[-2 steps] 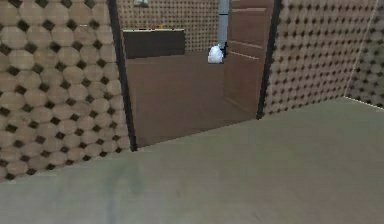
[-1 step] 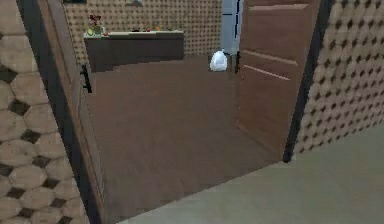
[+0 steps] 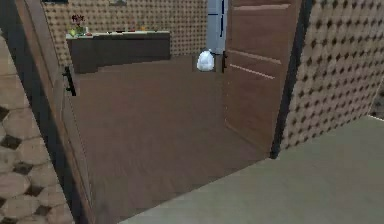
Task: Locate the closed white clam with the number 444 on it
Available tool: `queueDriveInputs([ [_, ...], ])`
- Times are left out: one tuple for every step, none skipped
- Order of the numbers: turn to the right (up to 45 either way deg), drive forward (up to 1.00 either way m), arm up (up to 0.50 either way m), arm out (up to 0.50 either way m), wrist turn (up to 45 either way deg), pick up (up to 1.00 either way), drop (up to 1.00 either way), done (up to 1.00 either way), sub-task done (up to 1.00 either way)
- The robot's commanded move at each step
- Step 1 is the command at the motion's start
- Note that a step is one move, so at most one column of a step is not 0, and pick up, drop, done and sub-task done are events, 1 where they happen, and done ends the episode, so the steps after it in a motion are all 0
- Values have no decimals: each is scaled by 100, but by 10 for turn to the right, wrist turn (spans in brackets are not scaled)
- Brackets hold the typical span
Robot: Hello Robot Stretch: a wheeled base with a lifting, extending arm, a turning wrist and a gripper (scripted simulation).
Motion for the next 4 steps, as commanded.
queueDriveInputs([
  [0, 100, 0, 0, 0, 0, 0, 0, 0],
  [-60, 0, 0, 0, 0, 0, 0, 0, 0],
  [0, 100, 0, 0, 0, 0, 0, 0, 0],
  [-30, 0, 0, 0, 0, 0, 0, 0, 0],
])
